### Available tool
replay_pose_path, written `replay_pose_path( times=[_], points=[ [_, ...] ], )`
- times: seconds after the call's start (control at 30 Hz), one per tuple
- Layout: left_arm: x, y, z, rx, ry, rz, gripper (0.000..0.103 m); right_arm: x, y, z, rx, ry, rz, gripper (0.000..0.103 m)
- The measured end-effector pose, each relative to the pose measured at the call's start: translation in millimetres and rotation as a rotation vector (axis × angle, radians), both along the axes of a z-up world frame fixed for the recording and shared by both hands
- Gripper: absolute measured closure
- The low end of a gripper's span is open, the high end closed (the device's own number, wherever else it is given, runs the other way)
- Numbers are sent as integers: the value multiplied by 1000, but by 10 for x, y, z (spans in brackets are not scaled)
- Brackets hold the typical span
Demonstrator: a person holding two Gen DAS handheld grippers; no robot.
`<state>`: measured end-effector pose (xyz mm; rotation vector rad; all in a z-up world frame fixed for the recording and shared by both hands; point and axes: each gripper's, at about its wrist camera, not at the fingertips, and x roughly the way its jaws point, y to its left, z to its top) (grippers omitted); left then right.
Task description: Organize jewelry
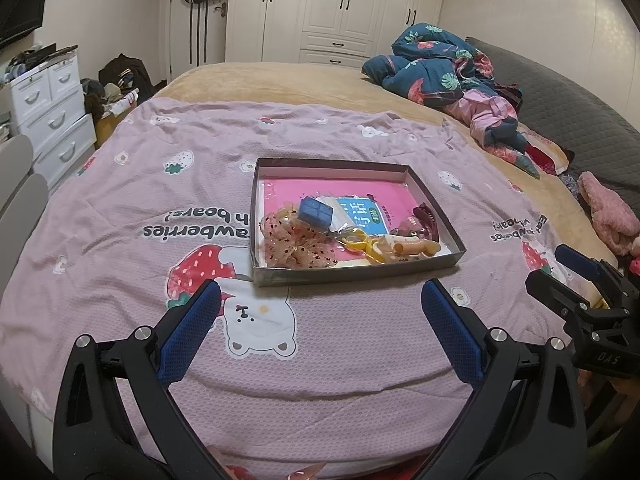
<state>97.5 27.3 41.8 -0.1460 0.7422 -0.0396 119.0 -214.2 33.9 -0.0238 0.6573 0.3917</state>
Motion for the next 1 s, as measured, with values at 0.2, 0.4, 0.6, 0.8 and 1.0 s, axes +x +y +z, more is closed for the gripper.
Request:
replay_pose_path(
  times=[0.2, 0.4, 0.6, 0.8, 1.0],
  points=[
    [2, -1, -1, 1, 0, 0, 9, 0, 3, 0, 1, 1, 0, 4],
    [-1, 26, -10, -7, 5, 1, 9, 2, 7, 3, -2, 1, 0, 4],
    [-8, 25, -4, -6, 0, -2, 9, 10, 7, -2, -4, 3, -1, 4],
    [41, 27, -27, 0, 15, 19, 9, 29, -7, -18, -7, 6, 3, 4],
    [112, 133, -95, -16, 31, 42, 9, 105, -73, -49, -5, 13, -16, 4]
  ],
)
